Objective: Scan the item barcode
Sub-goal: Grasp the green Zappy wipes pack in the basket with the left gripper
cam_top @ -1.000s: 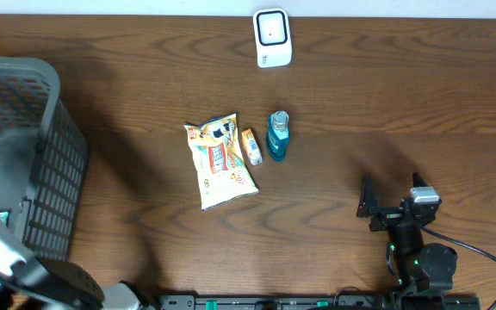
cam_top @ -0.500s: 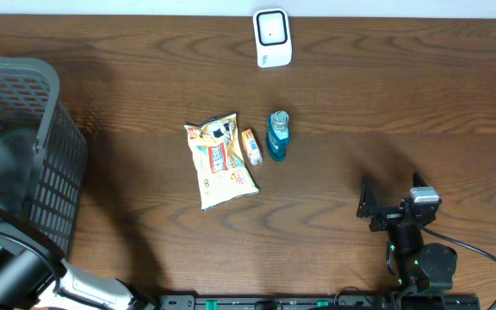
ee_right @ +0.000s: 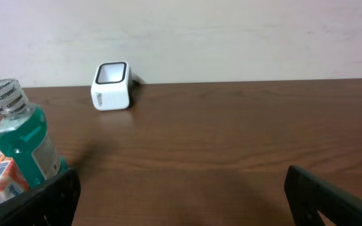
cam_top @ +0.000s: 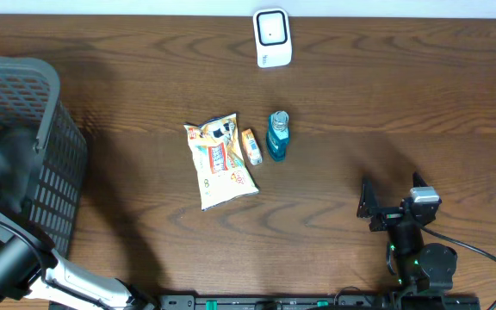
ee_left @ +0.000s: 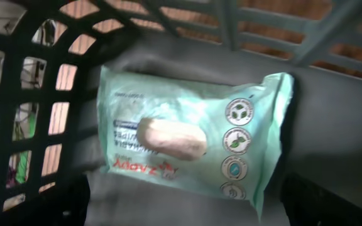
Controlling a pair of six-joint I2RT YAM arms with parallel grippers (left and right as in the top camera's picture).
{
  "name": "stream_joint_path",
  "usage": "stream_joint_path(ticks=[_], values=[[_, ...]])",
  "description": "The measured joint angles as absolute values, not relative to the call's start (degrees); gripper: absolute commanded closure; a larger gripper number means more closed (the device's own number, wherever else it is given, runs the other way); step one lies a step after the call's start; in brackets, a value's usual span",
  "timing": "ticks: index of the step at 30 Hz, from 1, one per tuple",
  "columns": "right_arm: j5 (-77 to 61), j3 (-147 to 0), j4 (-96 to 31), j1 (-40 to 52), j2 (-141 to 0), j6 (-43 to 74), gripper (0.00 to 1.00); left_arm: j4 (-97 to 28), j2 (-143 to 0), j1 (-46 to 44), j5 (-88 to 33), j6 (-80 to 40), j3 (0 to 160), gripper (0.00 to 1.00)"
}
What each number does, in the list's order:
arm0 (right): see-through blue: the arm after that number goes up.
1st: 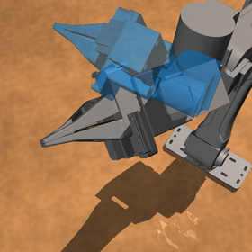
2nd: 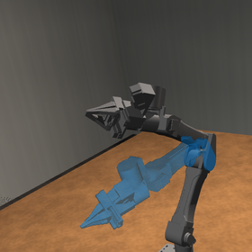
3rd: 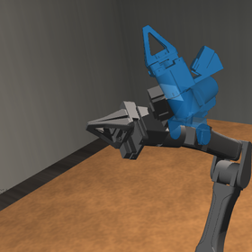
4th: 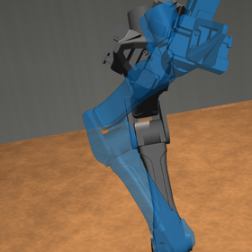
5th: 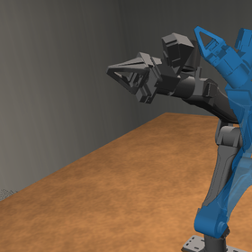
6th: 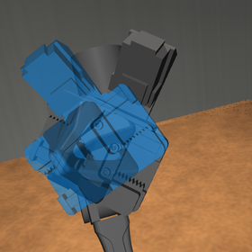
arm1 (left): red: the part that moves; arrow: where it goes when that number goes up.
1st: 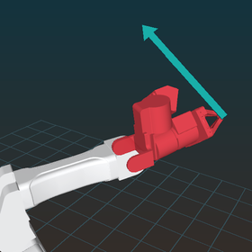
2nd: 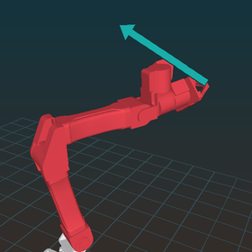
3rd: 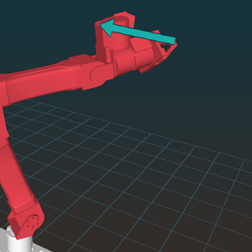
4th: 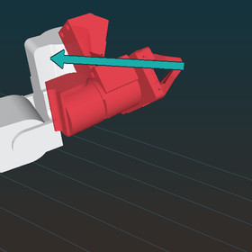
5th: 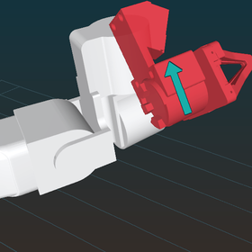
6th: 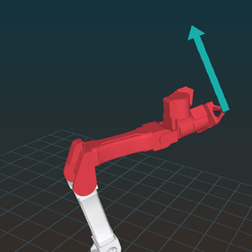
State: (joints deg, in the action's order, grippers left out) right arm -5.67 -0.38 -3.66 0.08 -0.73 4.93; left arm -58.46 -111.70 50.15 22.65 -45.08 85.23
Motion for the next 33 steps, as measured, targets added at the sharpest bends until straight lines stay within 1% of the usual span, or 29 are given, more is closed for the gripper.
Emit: stream_joint_path(ticks=[9,18,20,21,23,24,25,27,28,33], values=[[-5.7,-0.4,-3.7,0.1,-0.7,4.9,0.01,-56.1,-111.7,50.2,22.7,-43.2,82.4,0.04],[-5.7,-0.4,-3.7,0.1,-0.7,4.9,0.01,-47.8,-111.2,50.2,23.9,-43.0,75.3,0.04],[-5.7,-0.4,-3.7,0.1,-0.7,4.9,0.01,-46.7,-110.7,50.2,24.3,-43.0,74.4,0.06],[-5.7,-0.4,-3.7,0.1,-0.7,4.9,0.01,-46.2,-110.5,50.2,24.4,-43.0,74.0,0.14],[-5.7,-0.4,-3.7,0.1,-0.7,4.9,0.01,-45.3,-110.4,50.2,24.5,-42.8,73.4,0.46],[-5.7,-0.4,-3.7,0.1,-0.7,4.9,0.01,-44.9,-110.4,50.2,24.5,-43.0,73.2,0.6],[-5.7,-0.4,-3.7,0.1,-0.7,4.9,0.01,-44.9,-110.4,50.2,24.4,-43.1,72.9,0.68],[-5.7,-0.4,-3.7,0.1,-0.7,4.9,0.01,-45.2,-110.4,50.2,24.4,-42.7,72.1,0.88],[-5.7,-0.4,-3.7,0.1,-0.7,4.9,0.01,-45.3,-110.4,50.1,24.7,-42.7,71.8,0.92],[-5.7,-0.4,-3.7,0.1,-0.7,4.9,0.01,-45.6,-110.4,50.0,24.8,-42.3,71.8,0.93]])
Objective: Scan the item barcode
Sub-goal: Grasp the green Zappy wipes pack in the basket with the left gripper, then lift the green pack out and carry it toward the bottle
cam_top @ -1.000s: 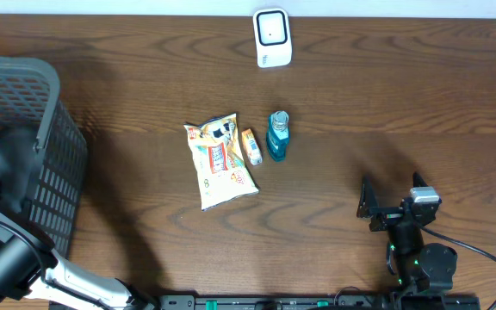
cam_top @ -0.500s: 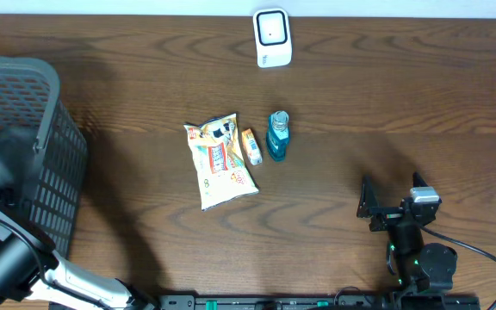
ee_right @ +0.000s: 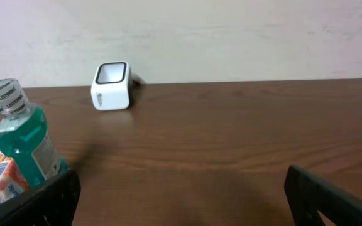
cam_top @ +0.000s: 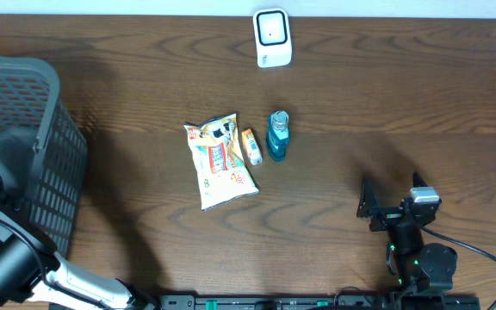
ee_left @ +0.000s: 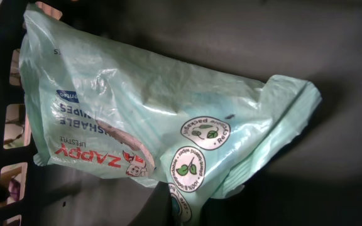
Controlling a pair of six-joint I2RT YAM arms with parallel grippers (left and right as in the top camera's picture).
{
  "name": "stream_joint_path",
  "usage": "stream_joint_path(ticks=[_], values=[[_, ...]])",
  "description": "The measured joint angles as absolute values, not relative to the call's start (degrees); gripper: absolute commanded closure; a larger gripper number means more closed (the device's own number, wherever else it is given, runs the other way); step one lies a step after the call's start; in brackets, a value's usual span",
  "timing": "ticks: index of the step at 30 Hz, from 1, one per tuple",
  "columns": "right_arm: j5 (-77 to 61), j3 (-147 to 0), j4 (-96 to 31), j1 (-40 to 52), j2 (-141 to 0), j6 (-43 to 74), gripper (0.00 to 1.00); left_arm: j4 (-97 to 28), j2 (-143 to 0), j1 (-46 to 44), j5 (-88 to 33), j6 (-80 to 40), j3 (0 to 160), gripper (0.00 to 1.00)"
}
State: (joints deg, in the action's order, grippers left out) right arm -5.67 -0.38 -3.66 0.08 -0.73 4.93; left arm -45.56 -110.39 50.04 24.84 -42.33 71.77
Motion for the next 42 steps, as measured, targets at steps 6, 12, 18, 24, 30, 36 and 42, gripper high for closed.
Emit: stream_joint_path(ticks=[6,12,18,24,30,36,42], values=[[-5.7,-0.4,-3.7,0.1,-0.7,4.9,0.01,-45.8,-110.3,50.2,23.7,-42.3,71.9,0.93],[-5.7,-0.4,-3.7,0.1,-0.7,4.9,0.01,-46.2,-109.8,50.4,21.8,-42.3,71.9,0.93],[-5.7,-0.4,-3.7,0.1,-0.7,4.9,0.01,-44.3,-107.3,50.6,10.0,-41.7,71.9,0.93],[-5.7,-0.4,-3.7,0.1,-0.7,4.9,0.01,-41.9,-105.3,50.5,-4.6,-41.5,71.8,0.93],[-5.7,-0.4,-3.7,0.1,-0.7,4.9,0.01,-38.5,-101.6,50.5,-17.2,-41.5,71.1,0.93],[-5.7,-0.4,-3.7,0.1,-0.7,4.9,0.01,-32.6,-94.3,50.4,-28.1,-41.5,70.6,0.93],[-5.7,-0.4,-3.7,0.1,-0.7,4.9,0.01,-28.3,-84.3,50.4,-34.0,-41.6,70.6,0.93]])
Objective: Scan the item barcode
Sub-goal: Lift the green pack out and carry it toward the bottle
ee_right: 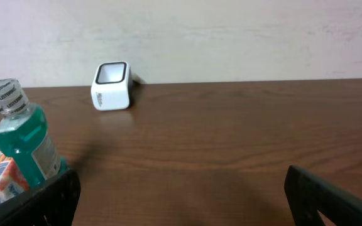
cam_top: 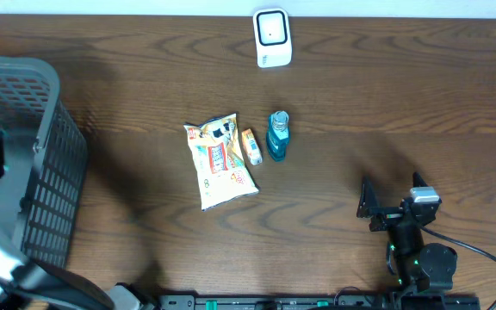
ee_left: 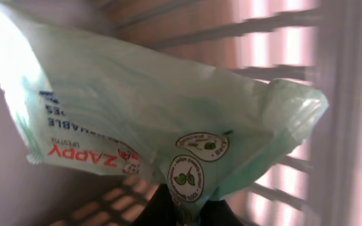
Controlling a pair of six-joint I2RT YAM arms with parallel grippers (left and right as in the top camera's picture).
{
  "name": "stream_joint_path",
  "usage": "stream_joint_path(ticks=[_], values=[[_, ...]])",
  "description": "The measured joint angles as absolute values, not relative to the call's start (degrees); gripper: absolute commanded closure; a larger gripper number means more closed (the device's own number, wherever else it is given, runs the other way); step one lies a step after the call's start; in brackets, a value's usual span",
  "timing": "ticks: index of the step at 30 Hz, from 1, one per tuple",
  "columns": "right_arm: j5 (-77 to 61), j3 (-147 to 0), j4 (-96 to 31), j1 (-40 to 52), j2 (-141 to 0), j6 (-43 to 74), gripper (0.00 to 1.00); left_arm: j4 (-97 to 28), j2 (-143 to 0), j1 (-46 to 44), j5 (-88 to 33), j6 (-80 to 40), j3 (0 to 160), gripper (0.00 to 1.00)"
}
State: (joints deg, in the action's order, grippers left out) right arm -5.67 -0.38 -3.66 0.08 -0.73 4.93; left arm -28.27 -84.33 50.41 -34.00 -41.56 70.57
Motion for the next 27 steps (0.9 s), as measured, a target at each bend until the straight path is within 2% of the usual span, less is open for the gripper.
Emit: stream_joint_path(ticks=[7,16,20,27], values=[[-5.7,-0.4,-3.6,0.1,-0.7,4.9,0.01,-19.3,-75.4,50.4,-44.1,-41.7,70.5,0.93],[-5.7,-0.4,-3.7,0.1,-0.7,4.9,0.01,-9.7,-68.8,48.9,-66.1,-41.7,70.5,0.93],[-5.7,-0.4,-3.7,0.1,-0.7,4.9,0.01,-6.8,-67.5,42.9,-71.0,-41.8,70.5,0.93],[-5.7,-0.4,-3.7,0.1,-0.7,4.9,0.01,1.2,-65.8,23.1,-73.8,-38.7,70.5,0.93]])
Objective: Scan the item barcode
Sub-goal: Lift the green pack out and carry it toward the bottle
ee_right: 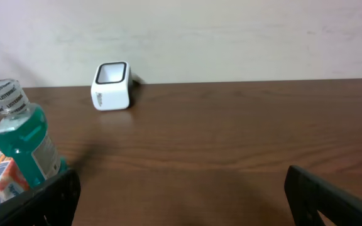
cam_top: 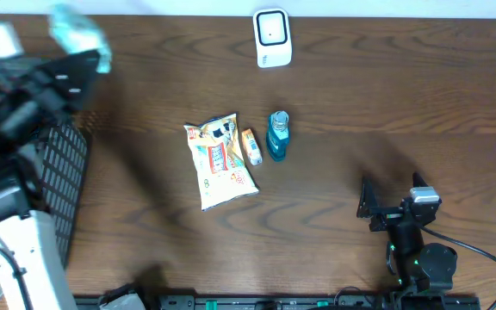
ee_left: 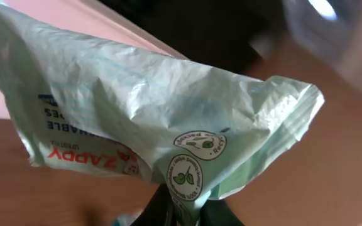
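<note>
A pale green pack of wet wipes hangs by its lower edge from my left gripper, which is shut on it. From overhead the pack is blurred, held high over the table's far left, above the basket's far corner. The white barcode scanner stands at the far middle edge and also shows as the scanner in the right wrist view. My right gripper rests near the front right, open and holding nothing, its fingers wide apart.
A dark grey mesh basket stands at the left, partly hidden by my left arm. In the table's middle lie a snack bag, a small orange box and a green mouthwash bottle.
My left gripper, still shut on the wipes pack, was inside the basket and is now up out of it, over the table's far left corner. The right arm has not moved.
The wipes pack lay on the basket floor under my left gripper. Then the gripper was close over it, then shut on its edge with the pack lifted against the basket wall. Now the pack hangs outside the basket. The right arm stayed still throughout.
</note>
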Controlling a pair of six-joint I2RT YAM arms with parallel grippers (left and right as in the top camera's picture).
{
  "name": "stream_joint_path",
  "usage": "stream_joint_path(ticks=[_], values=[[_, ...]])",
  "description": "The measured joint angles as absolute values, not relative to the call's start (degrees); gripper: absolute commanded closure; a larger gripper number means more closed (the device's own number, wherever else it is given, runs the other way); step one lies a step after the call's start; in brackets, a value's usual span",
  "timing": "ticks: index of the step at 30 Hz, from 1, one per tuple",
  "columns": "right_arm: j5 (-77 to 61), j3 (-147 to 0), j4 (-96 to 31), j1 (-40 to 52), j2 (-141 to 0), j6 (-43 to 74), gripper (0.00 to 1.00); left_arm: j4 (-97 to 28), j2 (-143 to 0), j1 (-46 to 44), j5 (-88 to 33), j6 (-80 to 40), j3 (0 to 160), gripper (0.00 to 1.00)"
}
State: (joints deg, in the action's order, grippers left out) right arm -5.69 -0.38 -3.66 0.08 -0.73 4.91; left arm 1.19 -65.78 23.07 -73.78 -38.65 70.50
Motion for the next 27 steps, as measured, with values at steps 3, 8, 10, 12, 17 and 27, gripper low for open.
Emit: stream_joint_path(ticks=[3,8,10,12,17,27], values=[[-5.7,-0.4,-3.7,0.1,-0.7,4.9,0.01,1.4,-65.9,13.7,-74.5,-33.7,70.5,0.93],[-5.7,-0.4,-3.7,0.1,-0.7,4.9,0.01,1.5,-68.3,-1.4,-74.5,-27.6,70.5,0.93],[-5.7,-0.4,-3.7,0.1,-0.7,4.9,0.01,1.5,-70.3,-6.1,-74.4,-25.9,70.5,0.93],[-5.7,-0.4,-3.7,0.1,-0.7,4.9,0.01,1.5,-73.1,-10.9,-74.3,-24.1,70.5,0.93],[-5.7,-0.4,-3.7,0.1,-0.7,4.9,0.01,1.5,-82.2,-20.3,-74.1,-21.3,70.5,0.93],[-5.7,-0.4,-3.7,0.1,-0.7,4.9,0.01,-3.0,-92.2,-28.8,-75.8,-19.2,70.4,0.93]])
